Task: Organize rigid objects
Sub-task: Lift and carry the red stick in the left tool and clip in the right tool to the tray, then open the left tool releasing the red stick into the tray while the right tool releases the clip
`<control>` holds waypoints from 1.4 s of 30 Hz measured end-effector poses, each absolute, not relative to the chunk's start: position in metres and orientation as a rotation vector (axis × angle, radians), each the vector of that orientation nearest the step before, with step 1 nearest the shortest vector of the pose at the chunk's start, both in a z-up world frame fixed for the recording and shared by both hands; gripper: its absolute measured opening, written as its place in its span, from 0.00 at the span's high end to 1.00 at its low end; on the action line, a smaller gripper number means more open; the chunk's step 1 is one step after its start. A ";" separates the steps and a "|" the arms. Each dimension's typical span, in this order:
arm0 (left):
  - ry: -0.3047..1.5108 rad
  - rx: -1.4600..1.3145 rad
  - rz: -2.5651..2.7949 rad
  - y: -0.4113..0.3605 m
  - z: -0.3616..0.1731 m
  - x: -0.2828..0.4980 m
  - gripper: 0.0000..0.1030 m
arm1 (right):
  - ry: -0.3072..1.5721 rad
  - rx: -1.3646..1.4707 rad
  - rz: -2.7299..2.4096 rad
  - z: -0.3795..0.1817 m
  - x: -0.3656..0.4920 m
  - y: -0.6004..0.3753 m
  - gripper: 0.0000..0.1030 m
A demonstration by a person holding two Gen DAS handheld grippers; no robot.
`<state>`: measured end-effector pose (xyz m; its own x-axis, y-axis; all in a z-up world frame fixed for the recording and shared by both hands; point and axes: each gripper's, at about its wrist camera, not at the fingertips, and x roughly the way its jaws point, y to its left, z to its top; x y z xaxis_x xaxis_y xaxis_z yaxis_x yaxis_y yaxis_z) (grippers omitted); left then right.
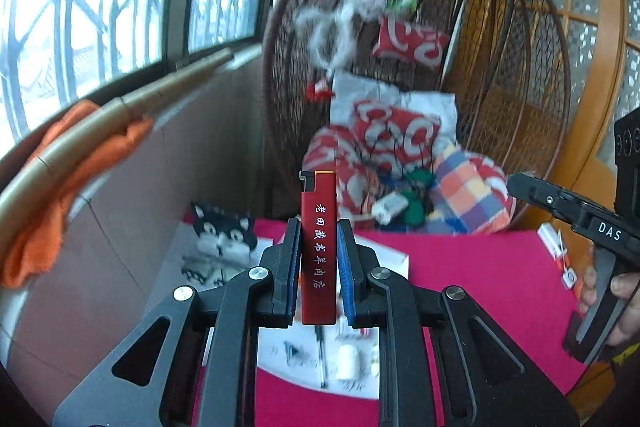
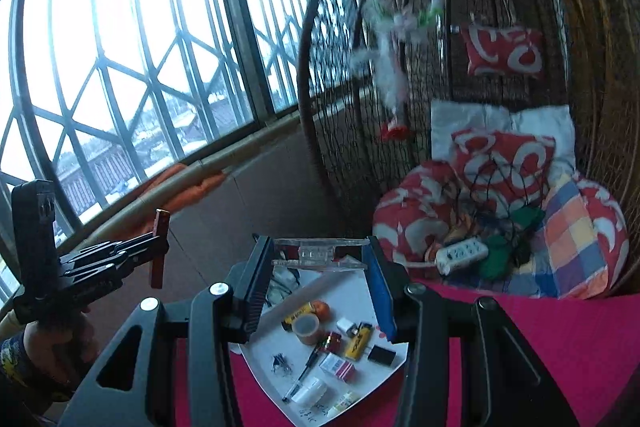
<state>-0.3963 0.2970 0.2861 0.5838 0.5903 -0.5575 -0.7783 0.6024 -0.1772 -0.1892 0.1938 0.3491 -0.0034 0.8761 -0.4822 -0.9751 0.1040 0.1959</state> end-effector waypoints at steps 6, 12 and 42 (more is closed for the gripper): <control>0.638 -0.483 0.799 0.326 0.227 -0.378 0.84 | 0.699 -0.301 1.420 0.300 -0.189 0.228 0.56; 0.839 -0.588 0.742 0.350 0.152 -0.349 0.84 | 0.872 -0.420 1.351 0.234 -0.189 0.260 0.56; 0.961 -0.581 0.762 0.351 0.108 -0.321 0.06 | 0.976 -0.513 1.216 0.171 -0.202 0.285 0.00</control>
<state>-0.3214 0.3511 0.1085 0.3561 0.3097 -0.8816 -0.7877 0.6070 -0.1049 -0.2020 0.2848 0.1710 0.0340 0.5405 -0.8407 -0.9379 0.3077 0.1599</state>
